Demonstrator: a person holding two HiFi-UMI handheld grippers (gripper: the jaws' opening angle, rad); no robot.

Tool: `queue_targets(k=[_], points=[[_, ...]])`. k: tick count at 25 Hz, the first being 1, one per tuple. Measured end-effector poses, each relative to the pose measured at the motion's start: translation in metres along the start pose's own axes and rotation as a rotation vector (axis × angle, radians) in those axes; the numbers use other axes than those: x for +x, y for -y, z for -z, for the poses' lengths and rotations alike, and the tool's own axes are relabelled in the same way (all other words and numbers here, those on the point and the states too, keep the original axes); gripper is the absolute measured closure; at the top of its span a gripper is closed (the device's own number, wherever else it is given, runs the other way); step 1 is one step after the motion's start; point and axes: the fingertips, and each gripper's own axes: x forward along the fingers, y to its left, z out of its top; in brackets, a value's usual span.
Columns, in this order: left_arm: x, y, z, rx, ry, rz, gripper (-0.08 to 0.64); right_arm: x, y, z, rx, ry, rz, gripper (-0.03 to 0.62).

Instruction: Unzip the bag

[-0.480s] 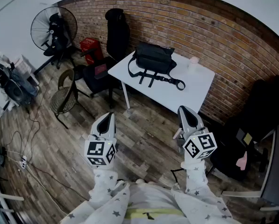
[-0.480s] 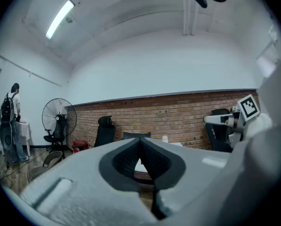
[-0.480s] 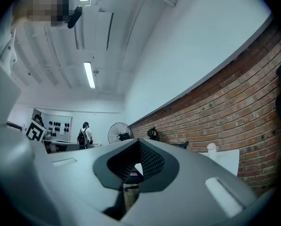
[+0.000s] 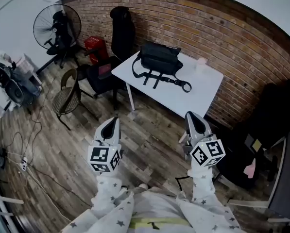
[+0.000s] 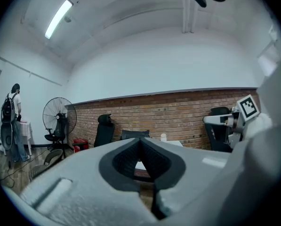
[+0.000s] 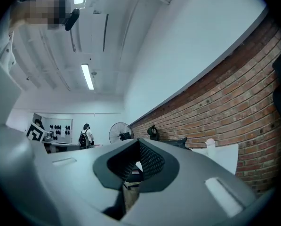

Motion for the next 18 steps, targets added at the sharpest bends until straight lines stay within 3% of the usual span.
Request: queue_targets(k=[10,18], points=[[-0.010,0.012,0.008,-0.001,-0.021,-0.032,0.561,-0.004,0.008,0.010,0.030,-0.018,-0.019,0.588],[0.013,0.001,0.012,-0.001,-0.031,-0.036,0.561,0.022,0.019,0.016,0.042,-0.027,-0.026,0.588]])
